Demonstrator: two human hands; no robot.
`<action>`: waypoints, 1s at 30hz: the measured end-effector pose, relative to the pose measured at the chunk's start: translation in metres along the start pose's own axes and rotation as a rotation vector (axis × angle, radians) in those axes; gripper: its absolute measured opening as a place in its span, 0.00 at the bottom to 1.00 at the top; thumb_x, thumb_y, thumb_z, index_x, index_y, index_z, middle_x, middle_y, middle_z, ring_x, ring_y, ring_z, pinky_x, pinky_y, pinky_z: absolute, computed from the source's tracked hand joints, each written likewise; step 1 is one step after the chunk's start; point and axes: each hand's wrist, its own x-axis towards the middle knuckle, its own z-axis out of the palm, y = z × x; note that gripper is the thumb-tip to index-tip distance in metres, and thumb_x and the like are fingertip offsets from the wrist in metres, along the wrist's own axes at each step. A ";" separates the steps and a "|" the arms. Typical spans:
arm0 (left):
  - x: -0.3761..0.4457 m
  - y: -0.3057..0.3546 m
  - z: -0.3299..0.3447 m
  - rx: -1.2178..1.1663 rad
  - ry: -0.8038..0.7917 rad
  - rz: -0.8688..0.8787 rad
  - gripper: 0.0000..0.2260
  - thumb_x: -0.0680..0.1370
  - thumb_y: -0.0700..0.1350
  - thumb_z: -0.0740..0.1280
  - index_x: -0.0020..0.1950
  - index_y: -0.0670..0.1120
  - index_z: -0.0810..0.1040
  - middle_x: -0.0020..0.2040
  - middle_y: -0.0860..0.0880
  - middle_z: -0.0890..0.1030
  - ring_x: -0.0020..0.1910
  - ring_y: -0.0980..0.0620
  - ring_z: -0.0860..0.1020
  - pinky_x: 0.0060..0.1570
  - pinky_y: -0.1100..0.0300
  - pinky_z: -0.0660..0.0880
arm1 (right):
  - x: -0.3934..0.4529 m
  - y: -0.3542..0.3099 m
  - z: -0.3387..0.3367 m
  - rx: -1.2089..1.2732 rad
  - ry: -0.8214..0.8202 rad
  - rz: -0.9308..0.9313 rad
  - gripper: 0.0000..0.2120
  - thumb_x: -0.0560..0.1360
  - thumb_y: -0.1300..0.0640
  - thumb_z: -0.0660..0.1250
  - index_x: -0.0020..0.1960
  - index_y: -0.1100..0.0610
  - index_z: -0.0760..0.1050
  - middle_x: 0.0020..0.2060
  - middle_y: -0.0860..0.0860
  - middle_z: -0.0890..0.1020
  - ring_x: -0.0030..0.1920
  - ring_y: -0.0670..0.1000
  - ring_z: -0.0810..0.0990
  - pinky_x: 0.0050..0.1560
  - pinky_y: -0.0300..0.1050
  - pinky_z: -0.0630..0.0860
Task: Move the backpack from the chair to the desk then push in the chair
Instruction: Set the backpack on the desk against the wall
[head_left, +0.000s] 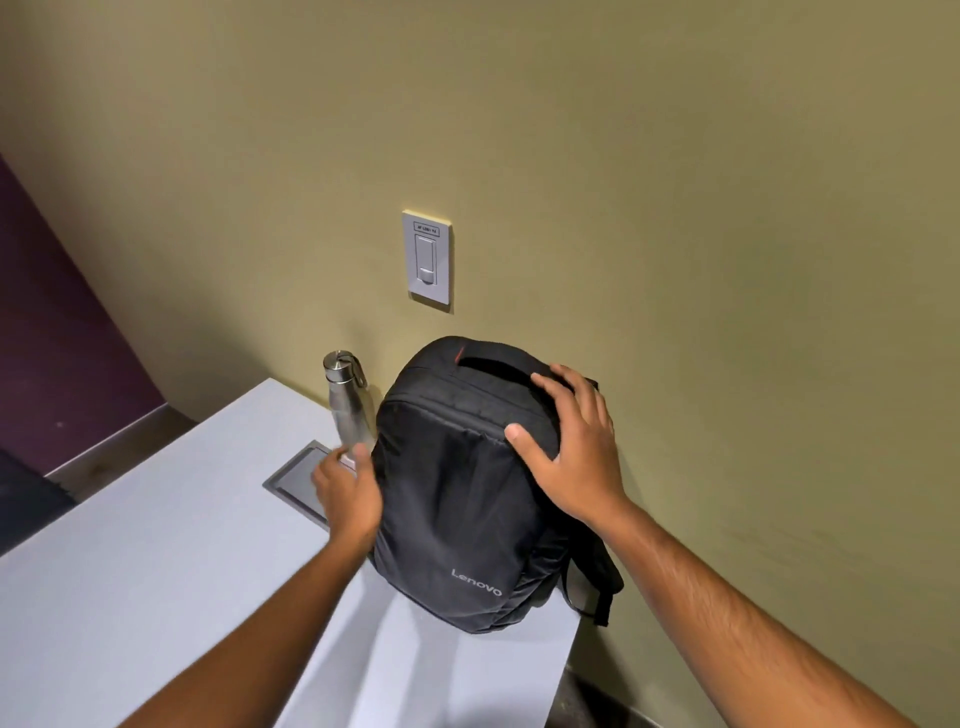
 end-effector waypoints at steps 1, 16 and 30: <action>-0.005 -0.019 0.002 -0.038 0.020 -0.176 0.25 0.85 0.56 0.56 0.74 0.39 0.70 0.75 0.36 0.68 0.72 0.34 0.69 0.73 0.39 0.67 | -0.002 0.000 0.001 -0.061 -0.047 -0.030 0.35 0.75 0.32 0.67 0.78 0.45 0.68 0.81 0.49 0.64 0.81 0.53 0.63 0.80 0.63 0.62; -0.062 -0.042 0.097 -0.666 -0.147 -0.876 0.47 0.73 0.80 0.49 0.83 0.56 0.39 0.84 0.50 0.56 0.79 0.37 0.63 0.76 0.33 0.62 | 0.008 0.015 -0.005 -0.265 -0.254 -0.148 0.45 0.74 0.29 0.66 0.84 0.39 0.50 0.86 0.44 0.41 0.86 0.50 0.39 0.84 0.60 0.43; -0.039 -0.037 0.095 -0.427 -0.348 -0.858 0.49 0.73 0.80 0.46 0.84 0.48 0.52 0.82 0.42 0.60 0.79 0.35 0.61 0.77 0.31 0.57 | 0.023 0.019 -0.003 -0.329 -0.267 -0.160 0.40 0.74 0.29 0.65 0.82 0.38 0.58 0.87 0.47 0.45 0.86 0.49 0.40 0.84 0.65 0.45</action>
